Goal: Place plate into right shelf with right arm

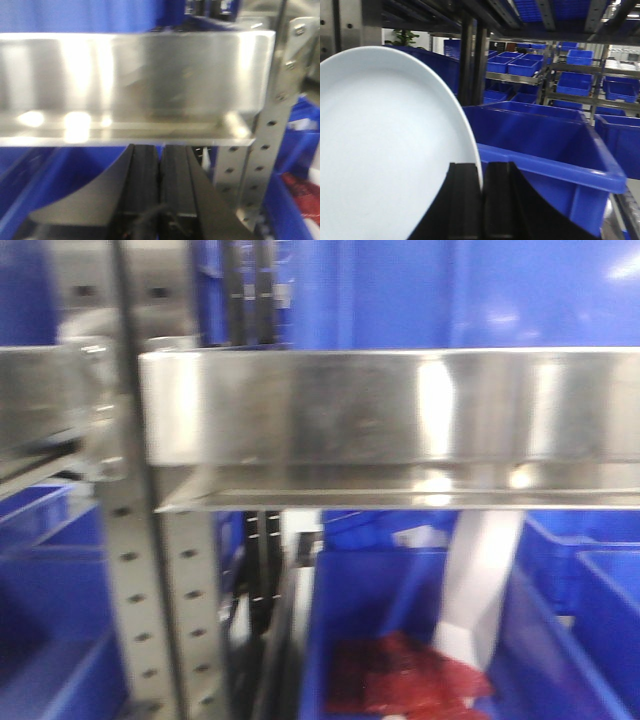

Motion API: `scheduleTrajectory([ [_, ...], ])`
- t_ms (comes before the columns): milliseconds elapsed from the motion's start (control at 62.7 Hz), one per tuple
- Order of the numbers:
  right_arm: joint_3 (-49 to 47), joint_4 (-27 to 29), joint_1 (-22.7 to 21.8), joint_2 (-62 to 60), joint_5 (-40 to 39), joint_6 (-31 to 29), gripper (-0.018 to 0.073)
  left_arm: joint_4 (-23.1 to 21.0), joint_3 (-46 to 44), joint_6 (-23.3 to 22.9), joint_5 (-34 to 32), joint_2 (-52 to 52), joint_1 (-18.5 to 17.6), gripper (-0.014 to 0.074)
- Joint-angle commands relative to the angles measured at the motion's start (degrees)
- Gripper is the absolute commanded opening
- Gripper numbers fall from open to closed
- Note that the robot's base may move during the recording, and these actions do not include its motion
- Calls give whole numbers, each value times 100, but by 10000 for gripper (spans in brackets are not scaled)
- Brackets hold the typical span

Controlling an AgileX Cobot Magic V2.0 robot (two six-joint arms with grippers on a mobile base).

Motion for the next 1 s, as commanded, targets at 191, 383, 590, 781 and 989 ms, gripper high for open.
scheduleTrajectory([
  [191,-152,-91,-17,87,-531,-5,38,-45,42,-16,-478,-64,-27,-47],
  [383,-152,-91,-17,87,-531,-5,38,-45,42,-16,-478,-64,-27,-47],
  [590,-152,-91,-17,87,-531,-5,38,-45,42,-16,-478,-64,-27,-47],
  [781,-152,-91,-17,87,-539,-5,38,-45,42,-16,-478,-64,-27,-47],
  [989,-152,-91,-17,87,-539,-5,38,-45,42,-16,-478,-64,-27,-47],
])
